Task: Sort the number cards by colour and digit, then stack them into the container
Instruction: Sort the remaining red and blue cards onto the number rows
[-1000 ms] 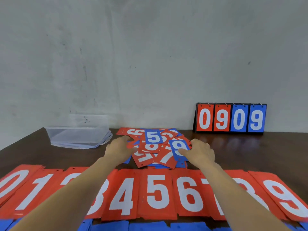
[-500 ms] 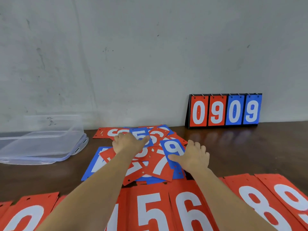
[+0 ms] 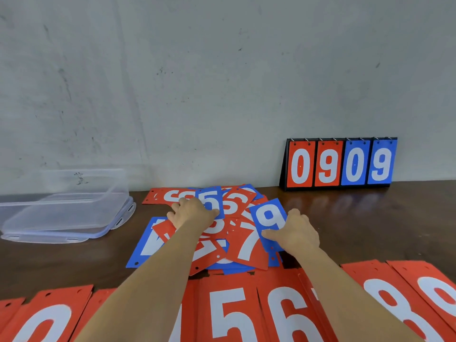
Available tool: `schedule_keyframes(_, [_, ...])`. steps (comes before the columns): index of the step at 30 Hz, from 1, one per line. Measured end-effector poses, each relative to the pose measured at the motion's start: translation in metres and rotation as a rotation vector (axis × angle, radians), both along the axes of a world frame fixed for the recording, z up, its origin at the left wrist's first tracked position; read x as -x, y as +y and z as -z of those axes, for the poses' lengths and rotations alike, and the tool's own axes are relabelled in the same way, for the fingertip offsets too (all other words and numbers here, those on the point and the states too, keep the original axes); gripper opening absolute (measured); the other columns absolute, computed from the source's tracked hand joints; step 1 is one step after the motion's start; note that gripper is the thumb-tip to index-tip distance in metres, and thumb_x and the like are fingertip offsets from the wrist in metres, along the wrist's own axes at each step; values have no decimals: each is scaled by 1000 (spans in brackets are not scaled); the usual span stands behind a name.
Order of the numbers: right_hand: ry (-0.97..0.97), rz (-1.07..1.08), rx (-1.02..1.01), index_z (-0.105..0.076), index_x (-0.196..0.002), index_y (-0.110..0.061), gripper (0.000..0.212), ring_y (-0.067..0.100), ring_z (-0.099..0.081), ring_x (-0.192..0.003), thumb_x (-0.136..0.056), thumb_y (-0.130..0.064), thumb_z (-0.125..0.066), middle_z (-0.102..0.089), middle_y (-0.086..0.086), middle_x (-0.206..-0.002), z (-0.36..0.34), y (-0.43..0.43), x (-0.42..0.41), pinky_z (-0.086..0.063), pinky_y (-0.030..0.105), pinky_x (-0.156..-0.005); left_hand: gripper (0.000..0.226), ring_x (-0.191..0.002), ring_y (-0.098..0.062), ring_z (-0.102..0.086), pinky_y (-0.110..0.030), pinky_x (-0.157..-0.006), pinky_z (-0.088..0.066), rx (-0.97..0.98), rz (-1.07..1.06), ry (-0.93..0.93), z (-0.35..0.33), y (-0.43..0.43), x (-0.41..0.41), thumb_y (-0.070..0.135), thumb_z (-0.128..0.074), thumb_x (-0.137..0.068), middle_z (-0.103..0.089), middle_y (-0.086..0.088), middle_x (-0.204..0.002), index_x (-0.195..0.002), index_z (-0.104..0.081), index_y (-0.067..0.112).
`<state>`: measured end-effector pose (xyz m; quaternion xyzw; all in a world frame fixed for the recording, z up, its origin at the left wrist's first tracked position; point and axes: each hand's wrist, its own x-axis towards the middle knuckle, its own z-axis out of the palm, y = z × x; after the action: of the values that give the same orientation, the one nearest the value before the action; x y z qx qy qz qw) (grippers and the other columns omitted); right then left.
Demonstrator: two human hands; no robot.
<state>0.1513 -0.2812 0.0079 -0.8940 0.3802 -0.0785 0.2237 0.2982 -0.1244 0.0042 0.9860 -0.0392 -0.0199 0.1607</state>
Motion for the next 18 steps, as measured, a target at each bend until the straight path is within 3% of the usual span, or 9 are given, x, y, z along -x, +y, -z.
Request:
schedule_keyframes(4, [-70,-18,-42,-41,-120,-14,60,18,-60,-101,-79,-42,-76,-58,3,-118,1,-2,5,-48,25,-67,64,-133,-27,-36,-44,-107,-30,14,15,-25,3,3,0,61,-55,-87,-44,-6,-141,-137,-47,22])
schedule_keyframes(11, [-206,-66,-2,-46,-106,-18,34,11,-56,-84,-87,-34,-69,-63,2,-114,5,-7,17,-40,16,-51,48,-127,-25,-40,-40,-104,-32,24,47,-111,6,0,6,52,-53,-93,-47,-5,-134,-132,-52,25])
schedule_keyframes(18, [-333,-57,-23,-45,-107,-18,33,17,-67,-78,-89,-35,-66,-64,4,-112,0,-10,29,-53,22,-54,43,-123,-24,-44,-38,-99,-41,86,84,-169,10,-2,2,42,-54,-96,-46,-6,-133,-133,-50,20])
